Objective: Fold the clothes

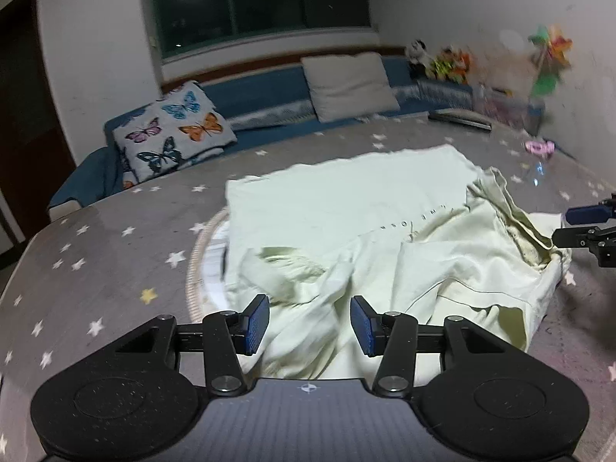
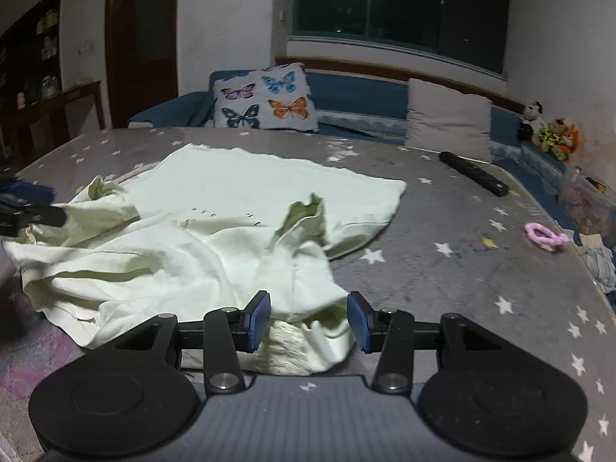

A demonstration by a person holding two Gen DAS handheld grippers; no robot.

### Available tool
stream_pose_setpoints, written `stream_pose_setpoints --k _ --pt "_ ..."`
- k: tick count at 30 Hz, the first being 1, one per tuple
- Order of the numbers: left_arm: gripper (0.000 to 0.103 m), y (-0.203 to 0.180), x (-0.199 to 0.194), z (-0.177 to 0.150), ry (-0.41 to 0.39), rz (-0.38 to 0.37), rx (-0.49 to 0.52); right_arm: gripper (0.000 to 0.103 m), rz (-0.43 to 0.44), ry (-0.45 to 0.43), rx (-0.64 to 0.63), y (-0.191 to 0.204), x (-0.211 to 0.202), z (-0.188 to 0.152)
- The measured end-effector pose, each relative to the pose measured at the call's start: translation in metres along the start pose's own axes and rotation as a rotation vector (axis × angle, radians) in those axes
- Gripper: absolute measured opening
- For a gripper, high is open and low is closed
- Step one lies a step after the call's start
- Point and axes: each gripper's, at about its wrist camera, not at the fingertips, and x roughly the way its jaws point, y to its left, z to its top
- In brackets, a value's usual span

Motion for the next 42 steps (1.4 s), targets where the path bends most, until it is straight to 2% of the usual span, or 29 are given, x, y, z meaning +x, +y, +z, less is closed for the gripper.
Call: stream_pose_setpoints --k 4,5,6,7,9,12,14,17,19,21,23,26,27,28,29,33,34,35,36,37,39,42 --pt "0.049 -0.008 0.028 0.003 0.054 0.001 0.020 0.045 0.000 0.002 -0.051 0.012 0.009 0.001" --pt "0.043 -0.008 0.032 0.002 0.061 -0.001 0.024 0.044 0.002 -0.002 -0.068 0.016 0.009 0.001" --pt "0.030 -0.009 0.036 0.001 0.071 -0.001 0.027 0.045 0.003 -0.006 -0.085 0.020 0.010 0.001" --pt "0.025 -0.008 0.039 0.000 0.079 -0.001 0.028 0.046 0.004 -0.007 -0.099 0.022 0.011 0.001" --pt "0.007 -0.005 0.041 -0.002 0.082 -0.004 0.018 0.053 0.005 -0.008 -0.127 0.028 0.012 0.000" --pt "0.003 0.006 0.032 -0.003 0.050 0.000 -0.029 0.053 -0.003 0.005 -0.165 0.034 0.018 -0.003" --pt "0.002 0.016 0.022 -0.002 0.016 0.004 -0.072 0.045 -0.028 0.002 -0.169 0.033 0.020 -0.005" --pt "0.002 0.039 0.000 -0.002 -0.047 0.039 -0.155 0.027 -0.030 -0.012 -0.079 0.018 0.017 -0.003" --pt "0.002 0.057 -0.016 -0.006 -0.086 0.079 -0.224 0.021 -0.056 -0.030 -0.007 0.004 0.014 -0.001" --pt "0.001 0.076 -0.030 -0.014 -0.113 0.129 -0.305 0.020 -0.082 -0.047 0.066 -0.010 0.011 0.001" --pt "0.001 0.094 -0.040 -0.027 -0.113 0.175 -0.384 0.021 -0.111 -0.053 0.135 -0.025 0.009 0.001" --pt "0.002 0.112 -0.044 -0.054 -0.063 0.211 -0.473 0.023 -0.126 -0.039 0.187 -0.041 0.007 -0.003" --pt "0.002 0.115 -0.043 -0.062 -0.042 0.214 -0.488 0.029 -0.125 -0.032 0.193 -0.045 0.006 -0.006" --pt "0.002 0.118 -0.042 -0.070 -0.020 0.218 -0.503 0.040 -0.122 -0.025 0.198 -0.049 0.006 -0.008" --pt "0.003 0.121 -0.042 -0.079 0.001 0.221 -0.519 0.044 -0.113 -0.017 0.196 -0.049 0.007 -0.011" --pt "0.007 0.122 -0.038 -0.091 0.049 0.224 -0.529 0.044 -0.069 0.008 0.211 -0.053 0.012 -0.017" --pt "0.009 0.121 -0.038 -0.090 0.048 0.223 -0.524 0.044 -0.056 0.012 0.225 -0.054 0.015 -0.017" --pt "0.018 0.121 -0.038 -0.087 0.045 0.225 -0.518 0.044 -0.042 0.019 0.249 -0.056 0.020 -0.016" --pt "0.030 0.121 -0.039 -0.085 0.040 0.230 -0.513 0.044 -0.030 0.025 0.276 -0.057 0.024 -0.017" --pt "0.035 0.121 -0.040 -0.083 0.034 0.236 -0.506 0.044 -0.018 0.029 0.301 -0.059 0.027 -0.016" --pt "0.037 0.123 -0.042 -0.079 0.023 0.245 -0.495 0.044 0.021 0.036 0.375 -0.063 0.036 -0.016" --pt "0.040 0.126 -0.043 -0.080 0.014 0.247 -0.506 0.043 0.034 0.025 0.419 -0.063 0.041 -0.016"
